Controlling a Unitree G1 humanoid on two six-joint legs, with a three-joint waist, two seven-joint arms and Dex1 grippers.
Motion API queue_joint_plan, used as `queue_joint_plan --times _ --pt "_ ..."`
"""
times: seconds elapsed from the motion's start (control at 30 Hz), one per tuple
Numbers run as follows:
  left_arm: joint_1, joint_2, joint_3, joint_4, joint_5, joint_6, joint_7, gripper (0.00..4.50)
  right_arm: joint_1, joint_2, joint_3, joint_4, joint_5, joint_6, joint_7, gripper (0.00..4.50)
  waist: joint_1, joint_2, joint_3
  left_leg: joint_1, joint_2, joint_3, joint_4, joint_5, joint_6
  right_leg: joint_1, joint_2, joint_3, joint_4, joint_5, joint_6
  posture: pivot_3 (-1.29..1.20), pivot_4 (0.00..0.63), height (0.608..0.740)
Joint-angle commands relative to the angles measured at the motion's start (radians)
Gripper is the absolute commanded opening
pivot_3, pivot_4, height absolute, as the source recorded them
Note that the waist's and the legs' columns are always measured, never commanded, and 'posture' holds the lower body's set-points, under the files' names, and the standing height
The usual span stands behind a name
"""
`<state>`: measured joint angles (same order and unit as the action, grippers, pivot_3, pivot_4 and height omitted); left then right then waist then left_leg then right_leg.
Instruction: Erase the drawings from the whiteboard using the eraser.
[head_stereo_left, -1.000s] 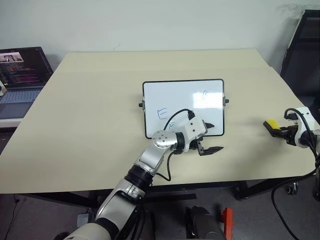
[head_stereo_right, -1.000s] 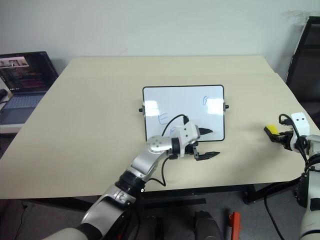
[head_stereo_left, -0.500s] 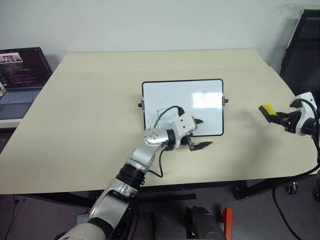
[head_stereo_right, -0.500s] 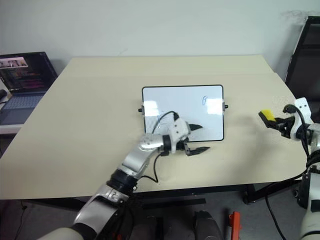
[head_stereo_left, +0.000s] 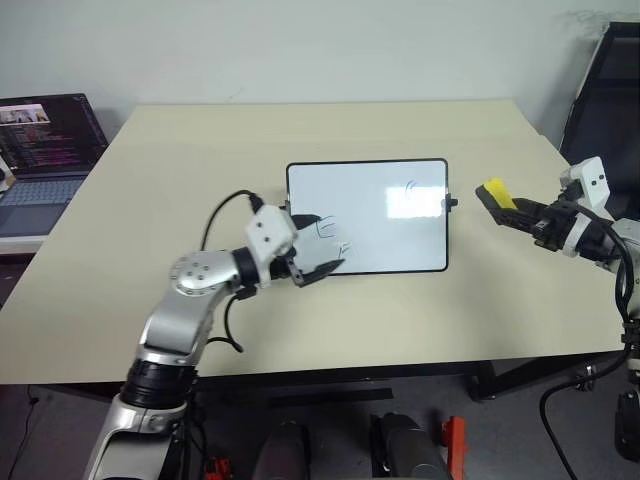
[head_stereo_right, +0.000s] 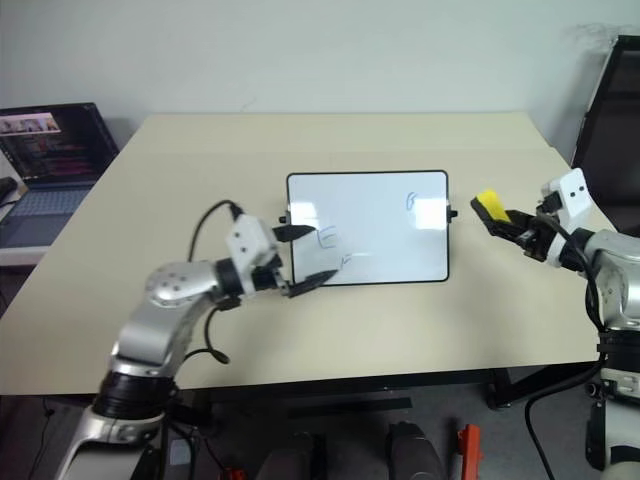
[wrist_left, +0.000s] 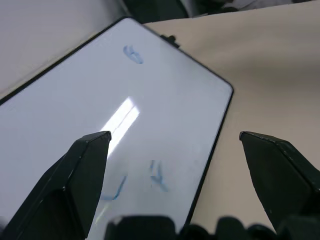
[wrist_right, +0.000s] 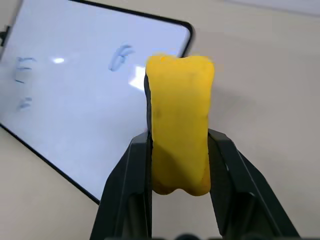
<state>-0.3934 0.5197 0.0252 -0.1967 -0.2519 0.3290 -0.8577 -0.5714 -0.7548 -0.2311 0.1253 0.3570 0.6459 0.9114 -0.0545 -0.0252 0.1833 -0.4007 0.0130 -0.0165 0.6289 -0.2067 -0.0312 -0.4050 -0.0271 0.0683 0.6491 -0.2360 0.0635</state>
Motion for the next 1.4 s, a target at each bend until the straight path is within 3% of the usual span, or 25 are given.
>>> queue_joint_plan --times 0.03,0.17,0.27,0.47,0.83,1.2,1.4 --pt "0.027 0.044 0.130 -0.005 -0.042 -0.033 0.032 4.50 -0.038 0.034 0.025 -0.113 0.038 0.019 -0.032 1.12 0.000 0.000 0.000 0.000 0.000 0.000 0.000 0.000 0.000 0.000 0.000 0.000 0.000 0.000 0.000 0.00 0.150 0.740" --pt "0.094 0.106 0.163 0.070 0.009 -0.146 0.023 4.50 -0.085 0.091 0.162 -0.190 -0.029 -0.023 -0.074 1.12 -0.004 0.000 0.000 0.000 0.000 0.001 -0.001 0.000 0.000 -0.001 0.000 0.000 0.000 0.000 0.000 0.00 0.150 0.740" --pt "0.141 0.111 0.154 0.101 0.040 -0.229 0.038 4.50 -0.161 0.206 0.365 -0.223 -0.161 -0.150 -0.116 1.12 -0.005 0.000 0.000 0.000 0.001 0.001 -0.001 0.000 0.000 -0.001 0.001 0.000 0.000 0.000 -0.001 0.00 0.150 0.740" --pt "0.178 0.097 0.105 0.126 0.098 -0.338 0.067 4.50 -0.294 0.373 0.621 0.036 -0.440 -0.436 -0.227 1.12 0.012 -0.002 0.000 -0.002 0.001 0.000 0.000 0.000 0.000 -0.002 0.000 -0.002 -0.002 0.004 -0.006 0.00 0.150 0.740" --pt "0.169 0.093 0.071 0.134 0.106 -0.345 0.082 4.50 -0.482 0.476 0.716 0.455 -0.655 -0.711 -0.287 1.12 0.015 -0.002 0.000 -0.002 0.002 -0.001 -0.001 0.000 0.000 -0.003 0.001 -0.003 -0.001 0.004 -0.007 0.00 0.150 0.740" --pt "0.166 0.103 0.071 0.145 0.107 -0.342 0.095 4.50 -0.513 0.475 0.774 0.582 -0.791 -0.762 -0.249 1.11 0.004 -0.002 0.000 -0.002 0.002 -0.002 -0.001 0.000 0.000 -0.003 0.001 -0.004 -0.001 0.003 -0.008 0.00 0.150 0.740" --pt "0.152 0.101 0.066 0.153 0.110 -0.338 0.095 4.50 -0.434 0.443 0.809 0.535 -0.813 -0.741 -0.123 1.11 0.005 -0.003 -0.001 0.000 0.002 -0.002 -0.001 0.000 0.000 0.000 0.001 -0.004 0.000 0.003 -0.008 0.00 0.150 0.740"
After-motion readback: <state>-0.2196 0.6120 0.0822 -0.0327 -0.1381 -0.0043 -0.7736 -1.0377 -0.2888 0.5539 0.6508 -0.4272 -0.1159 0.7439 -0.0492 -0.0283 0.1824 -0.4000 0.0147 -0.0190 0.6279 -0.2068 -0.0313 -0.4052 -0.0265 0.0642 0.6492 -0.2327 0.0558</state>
